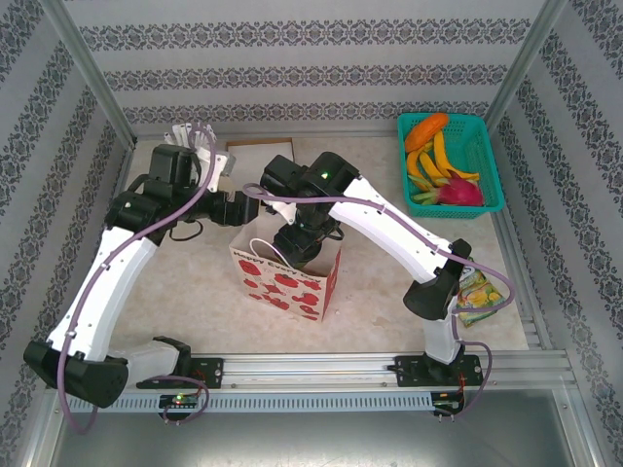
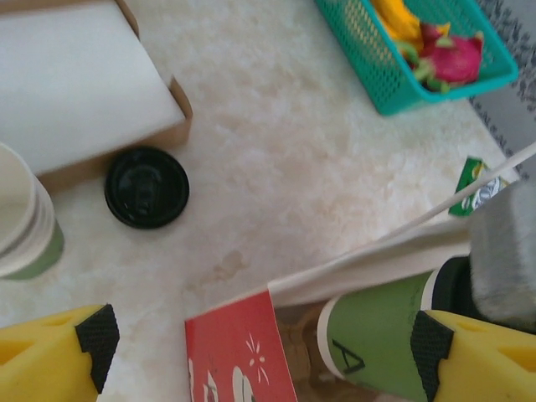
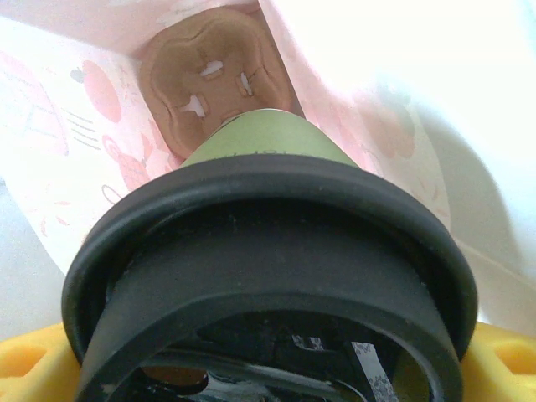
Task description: Pack the takeout coffee
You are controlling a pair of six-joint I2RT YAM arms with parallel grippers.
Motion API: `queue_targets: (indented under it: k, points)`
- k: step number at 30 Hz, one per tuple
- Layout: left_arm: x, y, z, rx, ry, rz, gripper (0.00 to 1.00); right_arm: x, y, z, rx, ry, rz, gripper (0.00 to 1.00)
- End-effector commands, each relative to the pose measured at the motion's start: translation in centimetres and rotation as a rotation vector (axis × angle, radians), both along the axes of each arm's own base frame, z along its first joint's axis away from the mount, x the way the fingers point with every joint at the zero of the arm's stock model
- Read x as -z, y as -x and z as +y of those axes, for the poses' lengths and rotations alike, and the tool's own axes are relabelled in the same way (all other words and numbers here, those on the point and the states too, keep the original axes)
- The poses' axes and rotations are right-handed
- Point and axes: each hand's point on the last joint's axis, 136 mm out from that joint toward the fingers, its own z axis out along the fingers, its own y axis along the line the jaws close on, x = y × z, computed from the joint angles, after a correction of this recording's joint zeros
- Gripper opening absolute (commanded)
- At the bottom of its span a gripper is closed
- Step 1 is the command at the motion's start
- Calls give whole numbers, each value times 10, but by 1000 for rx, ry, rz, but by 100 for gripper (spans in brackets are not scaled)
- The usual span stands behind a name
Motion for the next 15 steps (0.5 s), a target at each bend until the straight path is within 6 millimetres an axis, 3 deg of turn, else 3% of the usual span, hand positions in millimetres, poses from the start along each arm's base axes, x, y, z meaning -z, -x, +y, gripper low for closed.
queue_targets:
  k: [1,5,10,15]
  points:
    - [11,26,-4,76,9,103,89,12,8,-11,-37,83,37,63]
    - [19,33,-10,116,34,145,81,14,5,-16,-63,109,14,63]
    - [32,38,-7,116,13,204,61,13,2,-18,-103,120,-2,62]
    - [35,39,-9,130,14,226,59,14,6,-21,-154,135,9,62]
